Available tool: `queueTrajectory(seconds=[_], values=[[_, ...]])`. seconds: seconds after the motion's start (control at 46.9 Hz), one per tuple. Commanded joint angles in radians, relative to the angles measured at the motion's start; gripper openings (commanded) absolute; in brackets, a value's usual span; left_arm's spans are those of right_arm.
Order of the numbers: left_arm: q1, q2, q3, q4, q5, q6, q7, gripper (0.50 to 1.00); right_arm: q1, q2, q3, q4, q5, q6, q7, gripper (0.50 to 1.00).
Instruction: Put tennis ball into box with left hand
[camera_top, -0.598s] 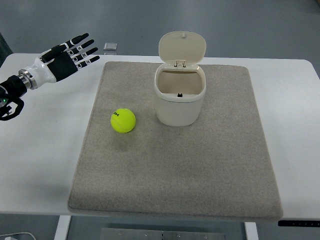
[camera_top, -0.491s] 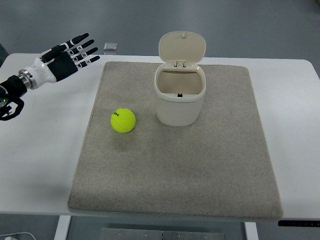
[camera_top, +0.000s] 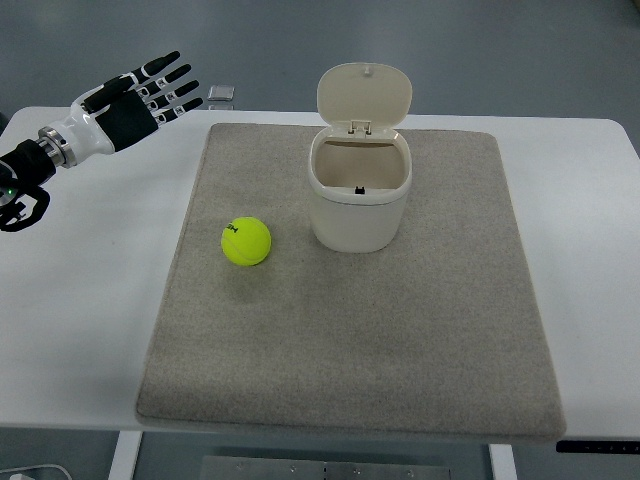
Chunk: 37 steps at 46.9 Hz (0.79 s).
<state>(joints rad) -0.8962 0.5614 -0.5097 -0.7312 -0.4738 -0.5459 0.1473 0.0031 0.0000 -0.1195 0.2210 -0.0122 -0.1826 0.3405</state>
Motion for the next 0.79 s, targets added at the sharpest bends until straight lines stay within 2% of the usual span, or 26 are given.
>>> queueTrajectory(seconds=[0.0,0.128,0.299,0.427,0.555,0.662,0.768], values=[[0.01,0.009,0.002,-0.03,0.003,-0.002,0.0,0.994,0.0,0.0,0.0,0.0,0.0,0.0,0.0,0.938],[0.008,0.049,0.005,-0.068,0.078,-0.02,0.0,0.994,0.0,0.0,0.0,0.0,0.0,0.0,0.0,0.938],[-0.015,0.067,0.002,-0.068,0.473,-0.031,-0.02,0.992,0.0,0.0,0.0,0.001,0.0,0.0,0.0,0.938],[-0.035,0.11,0.003,-0.094,0.743,-0.028,-0.133,0.984,0.0,0.0,0.0,0.0,0.0,0.0,0.0,0.94],[-0.03,0.208,0.003,-0.233,0.951,-0.023,-0.268,0.975,0.0,0.0,0.0,0.0,0.0,0.0,0.0,0.938],[-0.026,0.29,0.003,-0.359,1.09,-0.009,-0.299,0.947,0.0,0.0,0.001,0.0,0.0,0.0,0.0,0.94],[-0.024,0.321,0.003,-0.425,1.237,0.04,-0.304,0.945,0.0,0.0,0.0,0.0,0.0,0.0,0.0,0.938]])
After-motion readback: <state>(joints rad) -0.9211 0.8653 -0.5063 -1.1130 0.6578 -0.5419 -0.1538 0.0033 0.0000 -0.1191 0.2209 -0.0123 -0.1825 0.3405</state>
